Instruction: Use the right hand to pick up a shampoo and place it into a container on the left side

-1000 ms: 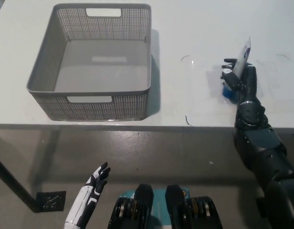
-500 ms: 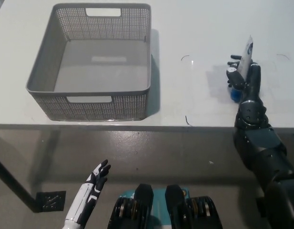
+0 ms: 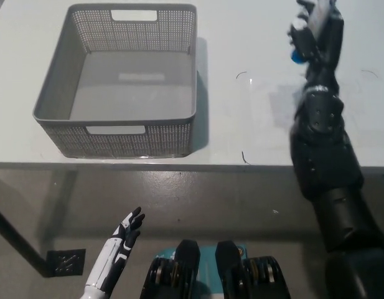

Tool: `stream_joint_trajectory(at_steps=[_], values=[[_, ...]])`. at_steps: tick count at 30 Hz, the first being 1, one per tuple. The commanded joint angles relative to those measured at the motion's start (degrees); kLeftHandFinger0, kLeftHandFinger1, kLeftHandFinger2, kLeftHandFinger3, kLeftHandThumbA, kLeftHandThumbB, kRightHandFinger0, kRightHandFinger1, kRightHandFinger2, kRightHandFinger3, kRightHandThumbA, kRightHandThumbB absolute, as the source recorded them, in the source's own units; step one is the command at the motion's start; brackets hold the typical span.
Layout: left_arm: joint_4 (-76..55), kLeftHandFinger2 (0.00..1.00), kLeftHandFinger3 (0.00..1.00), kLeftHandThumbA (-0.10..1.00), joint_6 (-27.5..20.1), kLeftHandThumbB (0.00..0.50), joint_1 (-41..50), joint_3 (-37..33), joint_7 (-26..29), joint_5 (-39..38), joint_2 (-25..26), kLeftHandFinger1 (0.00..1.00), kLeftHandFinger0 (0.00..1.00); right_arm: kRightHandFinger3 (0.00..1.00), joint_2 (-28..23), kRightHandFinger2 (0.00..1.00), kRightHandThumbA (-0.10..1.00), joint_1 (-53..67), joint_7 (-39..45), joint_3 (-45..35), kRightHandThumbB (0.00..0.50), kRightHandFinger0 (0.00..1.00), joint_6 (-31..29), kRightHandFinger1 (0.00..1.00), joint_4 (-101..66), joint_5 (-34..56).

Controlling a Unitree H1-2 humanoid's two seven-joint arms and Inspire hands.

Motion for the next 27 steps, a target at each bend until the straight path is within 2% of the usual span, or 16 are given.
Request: stream_joint_trajectory(at_steps=[1,3,5,7,8,11,12,13,14,16,17,21,25,27], values=[[-0.8,1.00,1.00,1.00,-1.1,0.242,-1.5,0.3,-0.5,0.0,0.8,1.00,1.00,0.71,3.8,0.62,-0.10,-4.9,2.3,2.9,0.115,0.00,2.6,0.21,-9.3,-1.0],[-0.8,1.00,1.00,1.00,-1.0,0.240,-1.5,0.2,-0.4,0.3,0.8,1.00,1.00,0.59,5.5,0.58,-0.10,-5.6,1.9,4.3,0.127,0.00,4.8,0.19,-10.4,-2.2],[-1.4,1.00,1.00,1.00,-0.3,0.245,-1.3,0.1,-0.4,0.3,0.7,1.00,1.00,0.56,7.7,0.62,-0.10,-6.8,2.2,5.4,0.141,0.00,4.9,0.22,-9.6,-2.1],[-1.5,1.00,1.00,1.00,-0.5,0.245,-1.3,0.1,-0.2,0.6,0.7,1.00,1.00,0.60,8.6,0.69,-0.10,-7.3,2.4,6.0,0.138,0.00,5.3,0.27,-9.5,-1.8],[-1.3,1.00,1.00,1.00,-0.6,0.243,-1.5,0.0,-0.3,0.7,0.7,1.00,1.00,0.59,9.4,0.69,-0.10,-8.2,1.7,6.9,0.161,0.00,5.0,0.28,-8.5,-3.1],[-0.7,1.00,1.00,1.00,-1.0,0.245,-2.2,-0.1,-0.4,0.6,0.7,1.00,1.00,0.63,11.5,0.71,-0.10,-10.2,0.6,8.5,0.182,0.03,4.6,0.32,-6.1,-4.8],[-0.6,1.00,1.00,1.00,-1.1,0.239,-2.2,-0.1,-0.5,0.6,0.7,1.00,1.00,0.55,12.1,0.65,-0.10,-10.6,0.4,8.8,0.185,0.01,4.4,0.29,-5.5,-4.9],[-0.5,1.00,1.00,1.00,-1.1,0.237,-2.3,-0.2,-0.6,0.6,0.8,1.00,1.00,0.58,13.1,0.68,-0.10,-11.4,0.6,9.4,0.159,0.00,3.9,0.29,-3.8,-5.0],[-0.5,1.00,1.00,1.00,-0.9,0.234,-2.5,-0.4,-0.8,0.7,0.9,1.00,1.00,0.66,13.4,0.74,-0.10,-11.6,0.7,9.7,0.141,0.00,3.0,0.33,-2.6,-5.2],[-1.0,1.00,1.00,1.00,-0.3,0.223,-2.6,-0.5,-0.9,0.8,0.9,1.00,1.00,0.76,13.9,0.80,-0.10,-12.6,0.5,10.7,0.125,0.00,-0.7,0.38,2.0,-6.0],[-1.0,1.00,1.00,1.00,-0.5,0.221,-2.7,-0.6,-0.9,1.0,1.0,1.00,1.00,0.80,14.4,0.82,-0.10,-13.2,0.3,11.1,0.134,0.00,-0.9,0.39,4.0,-6.2],[-1.3,1.00,1.00,1.00,-0.2,0.220,-2.7,-0.7,-1.2,0.7,1.0,1.00,1.00,0.84,16.0,0.80,-0.10,-15.0,-2.1,13.1,0.139,0.00,-1.2,0.37,11.9,-8.5],[-1.5,1.00,1.00,1.00,-0.3,0.221,-2.5,-0.6,-1.8,0.0,1.2,1.00,1.00,0.79,17.0,0.76,-0.10,-16.4,-2.6,13.5,0.133,0.00,-5.1,0.34,19.6,-8.0],[-1.7,1.00,1.00,1.00,0.1,0.231,-2.5,-0.5,-2.0,0.0,1.2,1.00,1.00,0.80,17.0,0.75,-0.10,-16.8,-2.9,13.8,0.126,0.00,-5.8,0.34,22.4,-8.2]])
